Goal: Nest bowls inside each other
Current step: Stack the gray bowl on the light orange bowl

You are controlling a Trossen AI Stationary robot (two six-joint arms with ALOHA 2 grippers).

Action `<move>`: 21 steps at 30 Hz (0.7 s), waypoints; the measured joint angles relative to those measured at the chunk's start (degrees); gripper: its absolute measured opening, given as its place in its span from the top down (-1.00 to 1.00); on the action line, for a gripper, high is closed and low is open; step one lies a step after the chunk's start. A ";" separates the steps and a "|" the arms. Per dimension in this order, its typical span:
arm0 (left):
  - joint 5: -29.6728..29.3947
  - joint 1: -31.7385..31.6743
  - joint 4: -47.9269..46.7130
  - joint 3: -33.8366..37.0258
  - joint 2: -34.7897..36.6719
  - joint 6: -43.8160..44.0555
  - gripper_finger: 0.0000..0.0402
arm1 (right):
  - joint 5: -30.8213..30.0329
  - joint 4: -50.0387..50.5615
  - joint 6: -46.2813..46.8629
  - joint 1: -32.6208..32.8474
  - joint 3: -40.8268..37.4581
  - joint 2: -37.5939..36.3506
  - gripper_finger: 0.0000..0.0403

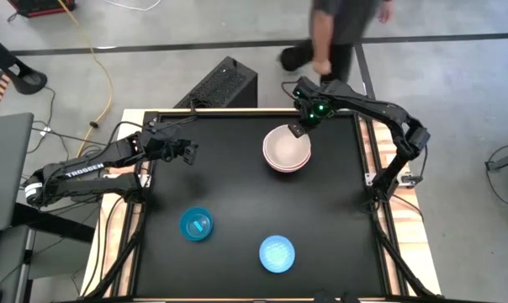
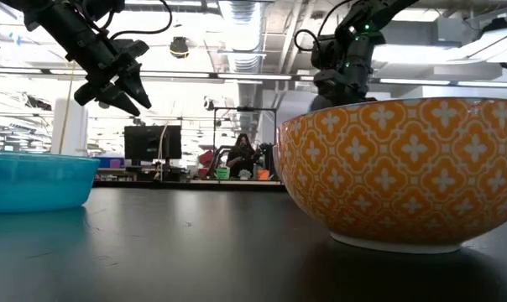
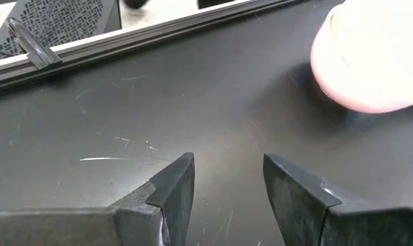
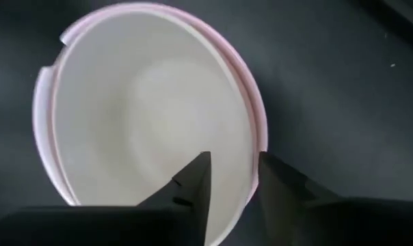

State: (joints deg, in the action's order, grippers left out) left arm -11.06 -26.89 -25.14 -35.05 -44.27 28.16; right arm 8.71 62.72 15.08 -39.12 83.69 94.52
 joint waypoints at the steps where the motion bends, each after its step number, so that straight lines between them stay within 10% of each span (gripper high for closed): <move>1: 0.01 0.00 0.01 0.00 0.00 0.00 0.18 | -0.02 1.23 -0.34 -0.15 0.83 0.00 0.33; 10: 0.15 0.00 0.01 0.00 0.01 0.05 0.18 | 2.77 6.36 -3.12 1.20 5.95 -0.09 0.29; 21: 0.25 0.00 -0.01 0.00 0.01 0.35 0.18 | 3.70 6.07 -4.64 0.56 -0.08 0.17 0.90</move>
State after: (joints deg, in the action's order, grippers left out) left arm -10.81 -26.89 -25.15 -35.05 -44.26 28.51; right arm 12.41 68.80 10.44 -38.55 83.62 94.70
